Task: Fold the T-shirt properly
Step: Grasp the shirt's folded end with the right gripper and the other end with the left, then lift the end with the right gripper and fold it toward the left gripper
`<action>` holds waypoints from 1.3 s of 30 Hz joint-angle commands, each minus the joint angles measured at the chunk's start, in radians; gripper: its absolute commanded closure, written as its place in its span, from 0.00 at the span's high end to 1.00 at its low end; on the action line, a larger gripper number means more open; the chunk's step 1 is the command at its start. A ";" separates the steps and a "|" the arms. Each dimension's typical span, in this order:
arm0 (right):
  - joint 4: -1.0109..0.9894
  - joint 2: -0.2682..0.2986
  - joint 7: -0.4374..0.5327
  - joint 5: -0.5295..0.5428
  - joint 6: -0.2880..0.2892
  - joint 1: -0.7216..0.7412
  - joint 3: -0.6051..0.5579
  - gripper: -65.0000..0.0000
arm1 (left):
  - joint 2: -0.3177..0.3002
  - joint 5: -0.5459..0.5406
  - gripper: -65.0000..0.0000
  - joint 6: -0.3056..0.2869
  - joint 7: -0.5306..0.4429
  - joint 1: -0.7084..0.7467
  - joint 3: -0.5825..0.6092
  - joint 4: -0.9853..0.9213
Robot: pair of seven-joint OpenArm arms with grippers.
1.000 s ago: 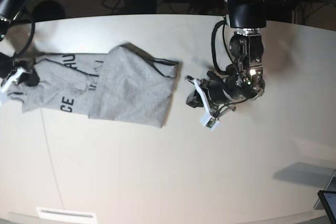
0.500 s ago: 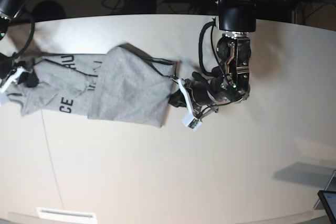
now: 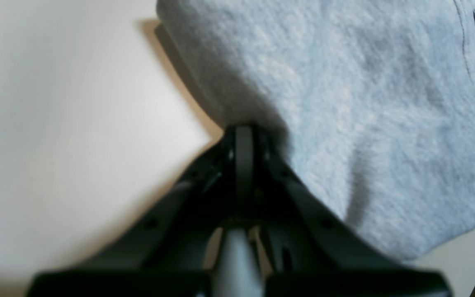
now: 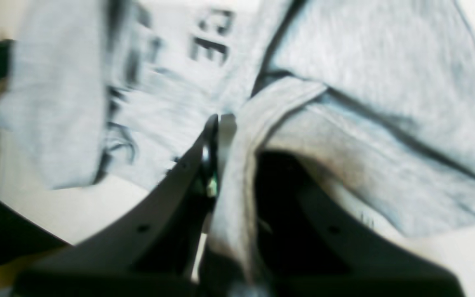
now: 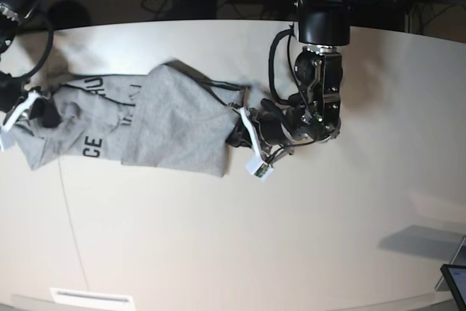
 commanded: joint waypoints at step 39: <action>0.242 -0.135 0.021 0.348 -0.020 -0.106 -0.121 0.00 | 0.002 0.052 0.00 0.003 0.059 0.013 0.007 -0.005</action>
